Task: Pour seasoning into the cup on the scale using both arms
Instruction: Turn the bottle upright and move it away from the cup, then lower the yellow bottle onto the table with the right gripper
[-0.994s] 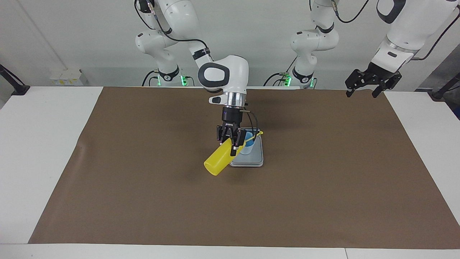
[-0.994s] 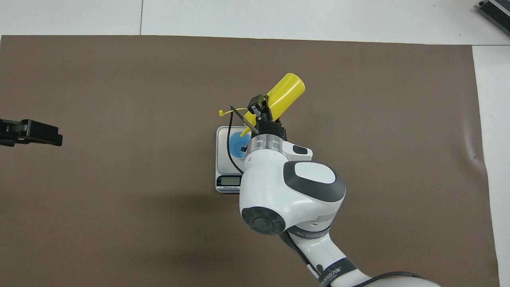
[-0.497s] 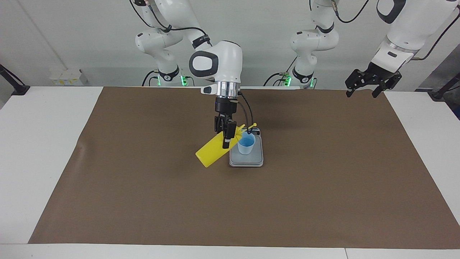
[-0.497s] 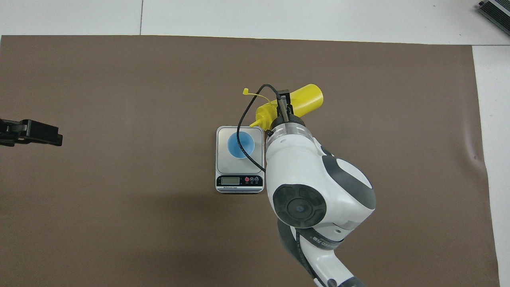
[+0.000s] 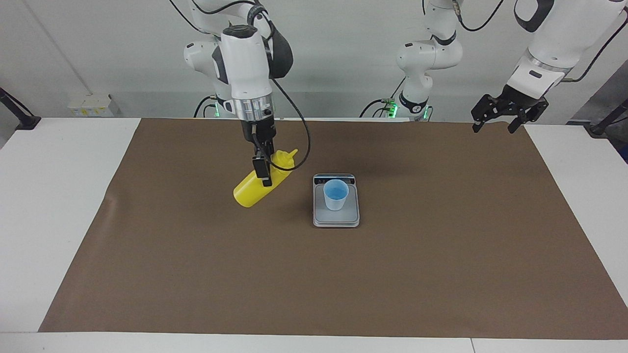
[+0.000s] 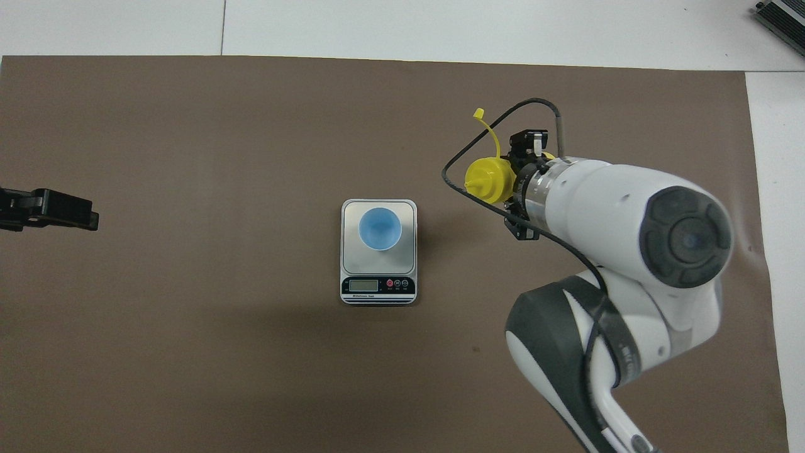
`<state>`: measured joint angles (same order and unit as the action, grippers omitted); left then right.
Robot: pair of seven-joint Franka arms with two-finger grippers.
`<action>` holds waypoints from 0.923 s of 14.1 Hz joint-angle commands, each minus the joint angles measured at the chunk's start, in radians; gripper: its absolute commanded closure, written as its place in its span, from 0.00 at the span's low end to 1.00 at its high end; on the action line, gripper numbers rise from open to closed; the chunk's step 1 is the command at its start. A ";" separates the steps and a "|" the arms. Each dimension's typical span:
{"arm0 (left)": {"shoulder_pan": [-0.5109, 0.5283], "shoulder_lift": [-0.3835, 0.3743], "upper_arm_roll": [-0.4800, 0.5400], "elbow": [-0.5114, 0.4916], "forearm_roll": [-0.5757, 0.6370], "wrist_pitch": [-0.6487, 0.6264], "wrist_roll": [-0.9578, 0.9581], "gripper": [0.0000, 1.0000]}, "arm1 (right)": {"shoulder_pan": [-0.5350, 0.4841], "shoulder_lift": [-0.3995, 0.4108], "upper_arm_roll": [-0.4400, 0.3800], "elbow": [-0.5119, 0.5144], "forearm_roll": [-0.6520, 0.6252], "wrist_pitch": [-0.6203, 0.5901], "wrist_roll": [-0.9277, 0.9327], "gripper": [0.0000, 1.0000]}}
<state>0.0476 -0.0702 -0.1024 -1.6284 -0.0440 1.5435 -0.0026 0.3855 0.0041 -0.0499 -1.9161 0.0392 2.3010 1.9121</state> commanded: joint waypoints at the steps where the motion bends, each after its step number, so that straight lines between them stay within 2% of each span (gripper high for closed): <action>1: -0.002 -0.022 0.004 -0.019 0.003 -0.002 0.006 0.00 | -0.095 -0.042 0.005 -0.023 0.189 -0.070 -0.158 1.00; 7: -0.002 -0.022 0.004 -0.019 0.003 -0.002 0.006 0.00 | -0.324 -0.056 0.001 -0.024 0.566 -0.230 -0.505 1.00; 9: -0.002 -0.022 0.004 -0.019 0.003 -0.002 0.006 0.00 | -0.419 -0.052 0.001 -0.021 0.643 -0.320 -0.617 1.00; 11: -0.002 -0.022 0.006 -0.019 0.003 -0.002 0.006 0.00 | -0.525 -0.018 0.001 -0.023 0.747 -0.411 -0.709 1.00; 13: -0.002 -0.022 0.004 -0.019 0.003 -0.002 0.004 0.00 | -0.611 0.032 0.001 -0.026 0.783 -0.498 -0.830 1.00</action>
<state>0.0476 -0.0702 -0.1024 -1.6284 -0.0440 1.5435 -0.0026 -0.1512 -0.0007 -0.0629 -1.9330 0.7646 1.8574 1.1905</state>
